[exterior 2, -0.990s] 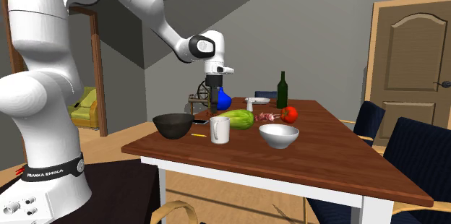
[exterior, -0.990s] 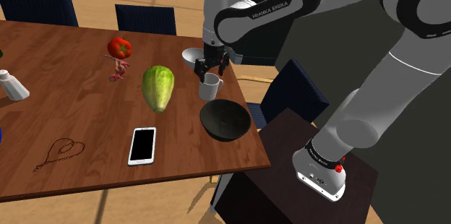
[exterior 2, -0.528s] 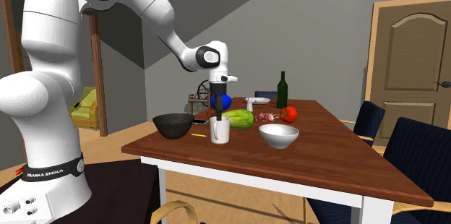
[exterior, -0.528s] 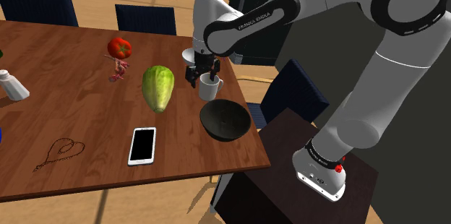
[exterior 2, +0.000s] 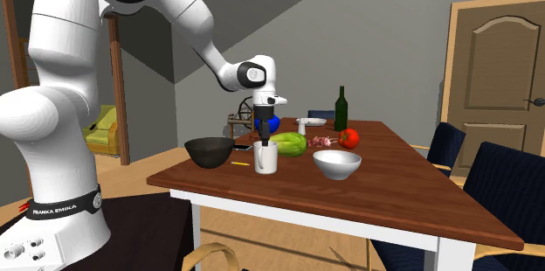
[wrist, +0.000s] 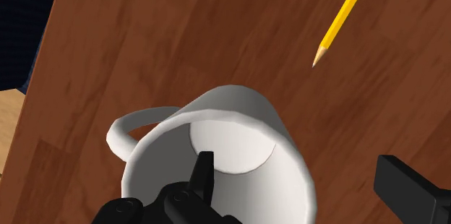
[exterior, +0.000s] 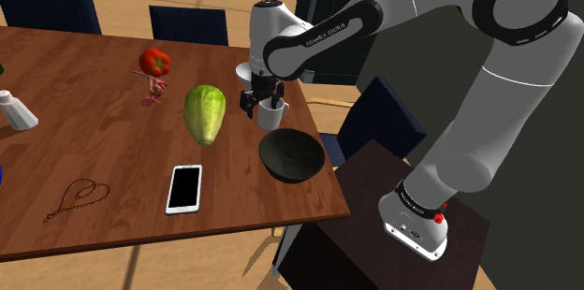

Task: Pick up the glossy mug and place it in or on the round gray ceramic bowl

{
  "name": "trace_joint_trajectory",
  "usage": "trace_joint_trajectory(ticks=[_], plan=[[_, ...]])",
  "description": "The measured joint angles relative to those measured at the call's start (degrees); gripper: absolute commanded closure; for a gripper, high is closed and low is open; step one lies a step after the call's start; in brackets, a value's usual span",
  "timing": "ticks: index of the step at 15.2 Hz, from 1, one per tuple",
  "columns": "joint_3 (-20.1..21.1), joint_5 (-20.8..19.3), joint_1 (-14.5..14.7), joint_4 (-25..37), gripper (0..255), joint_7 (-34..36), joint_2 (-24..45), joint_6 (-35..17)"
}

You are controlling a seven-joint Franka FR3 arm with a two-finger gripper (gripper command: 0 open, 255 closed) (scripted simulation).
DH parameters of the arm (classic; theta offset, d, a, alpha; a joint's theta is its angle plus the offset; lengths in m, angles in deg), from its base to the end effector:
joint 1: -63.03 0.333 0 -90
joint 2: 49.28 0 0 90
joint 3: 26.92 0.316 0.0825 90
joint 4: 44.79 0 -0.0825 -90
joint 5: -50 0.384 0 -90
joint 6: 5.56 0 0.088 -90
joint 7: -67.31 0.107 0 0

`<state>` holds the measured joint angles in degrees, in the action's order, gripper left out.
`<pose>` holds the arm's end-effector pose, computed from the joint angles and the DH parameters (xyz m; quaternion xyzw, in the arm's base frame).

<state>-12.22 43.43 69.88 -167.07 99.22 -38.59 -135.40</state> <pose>0.5217 0.2010 0.3185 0.9981 -0.0541 -0.0121 0.0280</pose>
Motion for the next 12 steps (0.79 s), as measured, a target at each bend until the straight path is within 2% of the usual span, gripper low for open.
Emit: trace_joint_trajectory(ticks=[2, 3, 12], plan=[[0.00, 0.00, 0.00, -0.01, 0, 0.00, 0.00, -0.01], [0.00, 0.00, 0.00, -0.01, 255, 0.00, 0.00, -0.01], [0.00, 0.00, 0.00, -0.01, 255, 0.00, 0.01, -0.02]])
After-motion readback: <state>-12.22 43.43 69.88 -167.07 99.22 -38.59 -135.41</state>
